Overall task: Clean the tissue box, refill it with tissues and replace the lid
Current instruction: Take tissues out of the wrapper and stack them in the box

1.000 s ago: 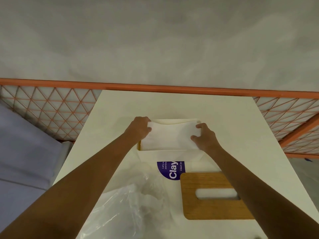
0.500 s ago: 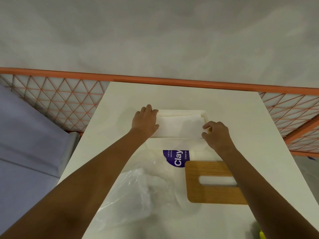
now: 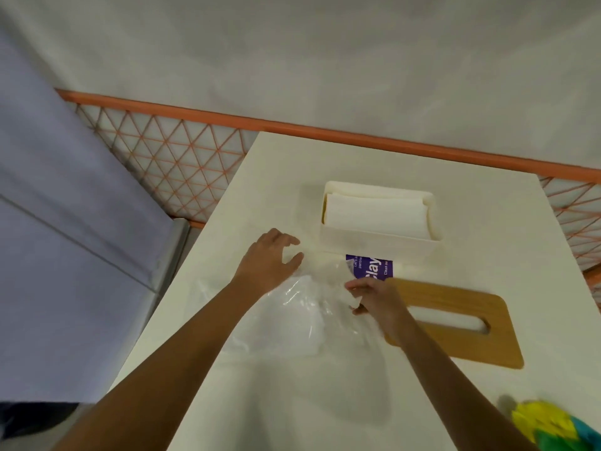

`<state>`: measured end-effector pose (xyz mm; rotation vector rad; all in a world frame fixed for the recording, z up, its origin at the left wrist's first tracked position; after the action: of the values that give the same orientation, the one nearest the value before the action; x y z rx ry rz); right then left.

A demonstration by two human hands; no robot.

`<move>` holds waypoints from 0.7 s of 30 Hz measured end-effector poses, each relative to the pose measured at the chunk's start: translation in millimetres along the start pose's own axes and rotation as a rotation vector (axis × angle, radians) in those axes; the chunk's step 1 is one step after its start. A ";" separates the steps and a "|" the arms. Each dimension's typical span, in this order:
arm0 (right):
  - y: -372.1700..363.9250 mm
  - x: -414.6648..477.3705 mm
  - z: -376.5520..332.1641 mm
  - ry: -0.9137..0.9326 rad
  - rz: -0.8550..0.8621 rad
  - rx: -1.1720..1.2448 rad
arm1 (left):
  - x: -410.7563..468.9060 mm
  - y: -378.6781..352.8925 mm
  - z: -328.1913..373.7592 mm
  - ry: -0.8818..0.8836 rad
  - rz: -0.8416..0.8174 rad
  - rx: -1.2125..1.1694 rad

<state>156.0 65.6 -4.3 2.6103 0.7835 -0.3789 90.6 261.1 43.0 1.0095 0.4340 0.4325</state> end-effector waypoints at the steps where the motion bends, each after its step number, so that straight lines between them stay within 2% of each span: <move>1: -9.9 -1.4 3.2 -0.024 -0.054 -0.004 | -6.8 -1.6 -8.2 0.005 -0.023 -0.015; 4: -31.8 -11.3 2.8 -0.051 -0.149 -0.056 | -28.4 -7.7 -29.0 0.005 -0.139 0.014; 7: -39.9 -14.8 3.2 -0.052 -0.114 -0.079 | -46.9 -19.7 -49.7 0.027 -0.300 0.138; 9: -44.7 -14.8 3.4 -0.046 -0.086 -0.100 | -54.2 -28.3 -59.7 0.000 -0.345 0.260; 16: -59.1 -24.6 -11.0 0.082 -0.087 -0.154 | -59.2 -46.0 -71.9 -0.063 -0.284 0.341; 21: -66.3 -25.3 -3.6 -0.022 -0.084 -0.067 | -58.2 -48.7 -71.4 -0.086 -0.244 0.321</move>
<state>98.2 106.3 -10.9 2.5134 0.8850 -0.3973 10.9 258.0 -24.1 1.2626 0.5530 0.1002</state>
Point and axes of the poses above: each hand's wrist, its own x-axis towards the middle knuckle, its own y-axis out of the back of the hand, z = x × y, the point moved 5 cm from there along x, towards the middle knuckle, and after that the axes turned 12 degrees about y, right-handed, at the moved point
